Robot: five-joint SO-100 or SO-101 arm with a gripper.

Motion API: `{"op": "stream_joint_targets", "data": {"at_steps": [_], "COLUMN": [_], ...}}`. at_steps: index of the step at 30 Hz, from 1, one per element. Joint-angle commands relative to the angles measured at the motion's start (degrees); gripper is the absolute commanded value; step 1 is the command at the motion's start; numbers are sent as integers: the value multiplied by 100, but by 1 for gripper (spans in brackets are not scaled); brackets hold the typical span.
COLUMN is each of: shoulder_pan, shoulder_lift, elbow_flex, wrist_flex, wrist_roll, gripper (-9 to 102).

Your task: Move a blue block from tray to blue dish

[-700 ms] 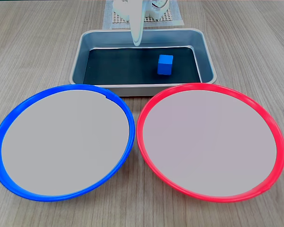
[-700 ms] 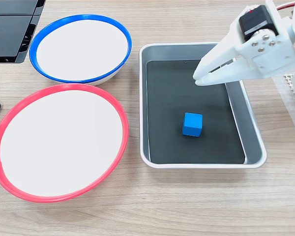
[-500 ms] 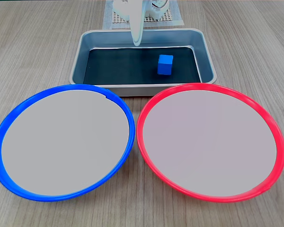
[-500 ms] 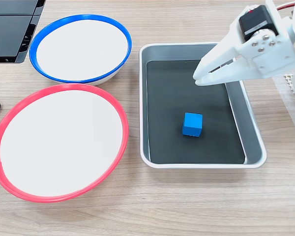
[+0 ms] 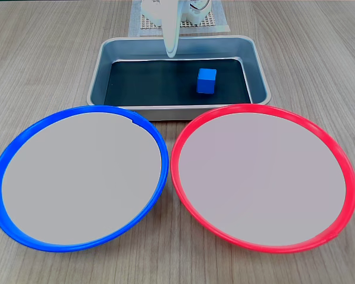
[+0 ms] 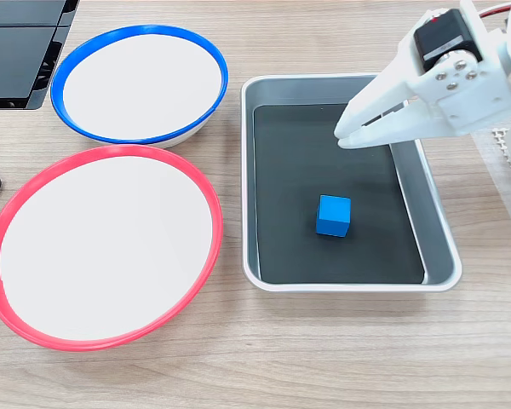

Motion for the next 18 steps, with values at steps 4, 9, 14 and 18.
{"op": "stream_joint_targets", "data": {"at_steps": [4,9,14,18], "shoulder_pan": [0,0,255,413], "shoulder_lift": [141,141,18,-1090], "elbow_flex": [9,9,-70,-800], "wrist_flex": [26,26,-44,-606], "wrist_roll": [0,0,-369,-3920], "gripper": [0,0,5,0]}}
